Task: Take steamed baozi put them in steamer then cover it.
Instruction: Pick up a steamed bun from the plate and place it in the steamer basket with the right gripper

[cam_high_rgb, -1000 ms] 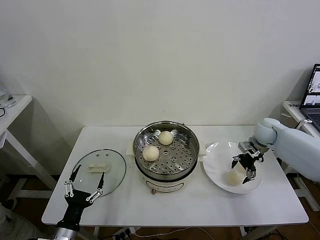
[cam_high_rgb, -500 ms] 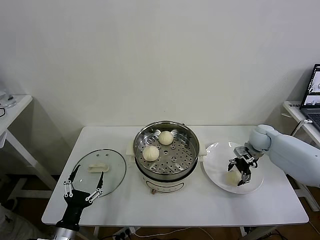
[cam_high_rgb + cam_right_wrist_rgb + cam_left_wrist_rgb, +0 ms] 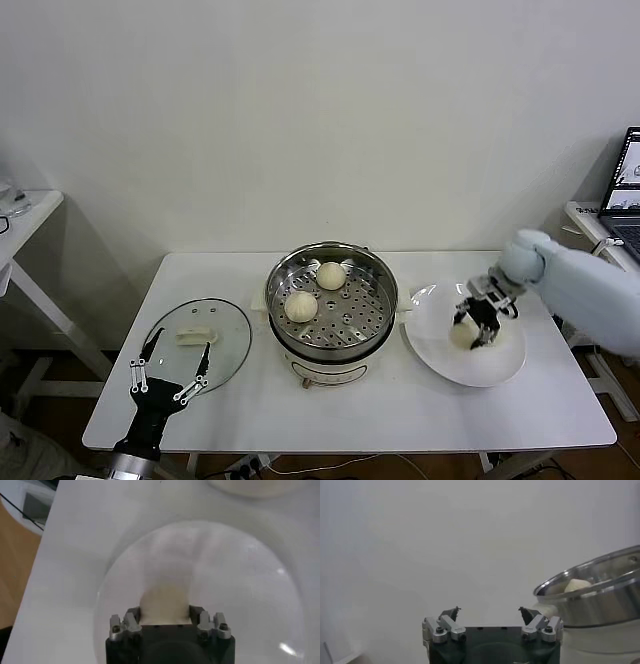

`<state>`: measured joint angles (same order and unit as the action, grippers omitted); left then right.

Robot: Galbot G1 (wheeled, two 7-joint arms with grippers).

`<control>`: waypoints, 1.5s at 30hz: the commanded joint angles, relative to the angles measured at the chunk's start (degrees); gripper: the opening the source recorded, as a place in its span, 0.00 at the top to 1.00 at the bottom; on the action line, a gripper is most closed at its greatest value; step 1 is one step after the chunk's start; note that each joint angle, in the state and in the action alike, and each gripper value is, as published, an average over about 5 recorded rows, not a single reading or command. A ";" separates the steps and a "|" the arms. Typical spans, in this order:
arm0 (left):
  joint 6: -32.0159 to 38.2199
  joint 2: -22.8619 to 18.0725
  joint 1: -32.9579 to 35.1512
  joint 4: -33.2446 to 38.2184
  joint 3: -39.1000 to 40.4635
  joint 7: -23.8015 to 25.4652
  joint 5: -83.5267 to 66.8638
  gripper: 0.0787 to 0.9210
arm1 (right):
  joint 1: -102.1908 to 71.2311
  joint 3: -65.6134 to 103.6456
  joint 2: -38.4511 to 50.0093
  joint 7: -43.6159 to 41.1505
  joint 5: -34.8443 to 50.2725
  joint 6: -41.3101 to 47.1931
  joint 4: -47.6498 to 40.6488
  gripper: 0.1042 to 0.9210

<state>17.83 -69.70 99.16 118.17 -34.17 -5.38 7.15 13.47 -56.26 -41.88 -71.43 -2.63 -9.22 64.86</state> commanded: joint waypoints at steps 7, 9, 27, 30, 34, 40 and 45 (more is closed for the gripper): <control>0.41 0.41 0.97 0.78 -0.23 -0.04 -0.07 0.12 | 27.75 -8.31 -16.15 -3.00 2.28 -15.93 11.04 0.31; 0.54 0.41 1.11 0.84 -0.42 -0.05 -0.08 0.12 | 27.79 -9.20 -18.30 -2.34 1.59 -17.34 13.06 0.31; 0.99 0.20 0.40 0.56 -0.20 -0.05 -0.27 0.12 | 18.86 -15.21 -23.58 1.82 -7.25 -24.93 23.54 0.31; 1.05 0.16 0.40 0.61 -0.29 -0.06 -0.29 0.12 | 17.59 -14.98 -23.61 1.75 -8.50 -26.10 23.13 0.31; 0.93 0.14 0.40 0.54 -0.45 -0.14 -0.29 0.12 | 16.05 -14.78 -23.52 1.63 -9.60 -26.83 22.81 0.31; 0.94 0.08 0.45 0.59 -0.61 -0.20 -0.30 0.12 | 14.00 -14.23 -23.60 1.54 -11.03 -27.44 22.23 0.30; 1.17 0.10 0.53 0.48 -0.84 -0.24 -0.33 0.12 | 13.11 -14.06 -23.51 1.36 -11.88 -27.64 22.34 0.30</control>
<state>18.88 -69.61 99.63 118.81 -34.89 -5.59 6.86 28.61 -69.96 -64.78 -70.12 -12.50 -35.32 86.47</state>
